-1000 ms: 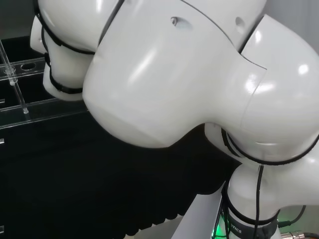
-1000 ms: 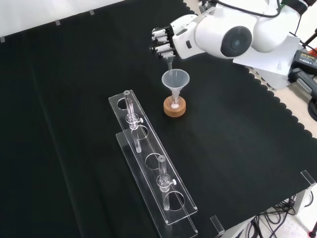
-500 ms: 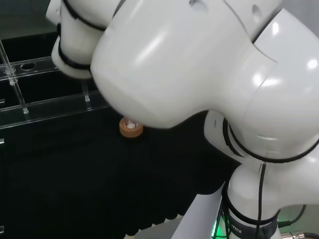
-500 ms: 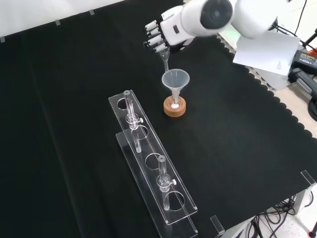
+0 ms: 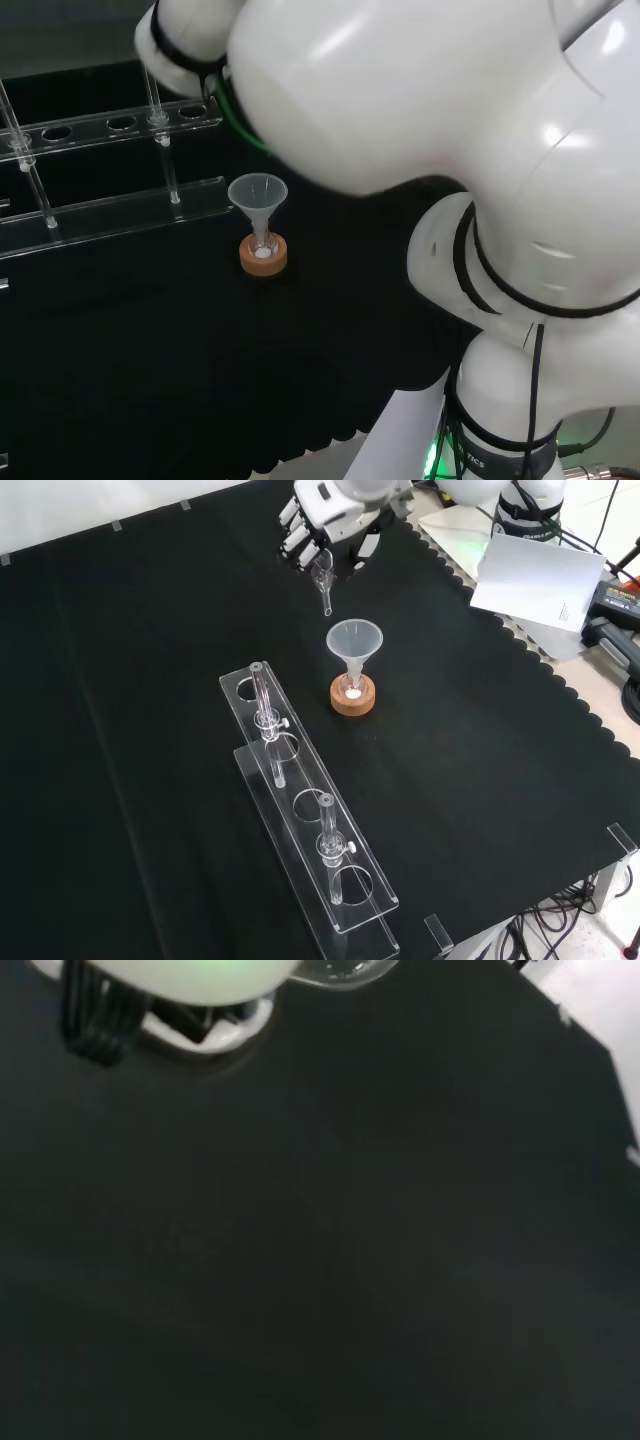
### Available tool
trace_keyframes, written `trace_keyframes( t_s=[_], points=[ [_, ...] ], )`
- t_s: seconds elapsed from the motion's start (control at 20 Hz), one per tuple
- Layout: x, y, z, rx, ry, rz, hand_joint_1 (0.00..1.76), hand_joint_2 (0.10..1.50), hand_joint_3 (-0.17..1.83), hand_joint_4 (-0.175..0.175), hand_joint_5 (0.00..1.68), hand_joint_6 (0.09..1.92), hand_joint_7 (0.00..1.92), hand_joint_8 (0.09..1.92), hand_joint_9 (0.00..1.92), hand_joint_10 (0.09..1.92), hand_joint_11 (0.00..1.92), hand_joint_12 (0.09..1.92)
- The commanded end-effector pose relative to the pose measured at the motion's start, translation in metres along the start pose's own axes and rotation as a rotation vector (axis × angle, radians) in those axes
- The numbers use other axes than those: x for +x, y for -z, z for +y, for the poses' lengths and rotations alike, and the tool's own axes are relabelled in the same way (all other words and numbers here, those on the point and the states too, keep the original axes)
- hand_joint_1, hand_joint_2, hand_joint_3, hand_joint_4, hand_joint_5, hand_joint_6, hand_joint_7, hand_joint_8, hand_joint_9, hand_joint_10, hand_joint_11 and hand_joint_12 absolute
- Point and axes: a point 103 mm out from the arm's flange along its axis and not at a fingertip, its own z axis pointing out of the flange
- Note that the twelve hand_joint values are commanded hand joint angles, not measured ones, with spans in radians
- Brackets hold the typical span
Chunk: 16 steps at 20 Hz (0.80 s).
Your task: Pour all the NaCl from the weighing funnel into the round-bottom flask.
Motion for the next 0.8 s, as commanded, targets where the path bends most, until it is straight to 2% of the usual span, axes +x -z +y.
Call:
trace_keyframes(
  t_s=[0.05,0.35,0.8],
  points=[
    [-0.004,-0.006,0.003,0.006,0.025,0.253,1.14,0.67,0.57,0.175,1.38,0.43,0.72,0.61,1.17,0.11,0.92,0.94],
    [-0.014,-0.01,0.007,0.02,0.013,0.387,1.14,0.67,0.57,0.175,1.38,0.43,0.72,0.61,1.17,0.11,0.92,0.94],
    [-0.026,-0.022,0.017,0.032,0.003,0.465,1.14,0.67,0.57,0.175,1.38,0.44,0.71,0.61,1.17,0.11,0.91,0.95]
  ],
)
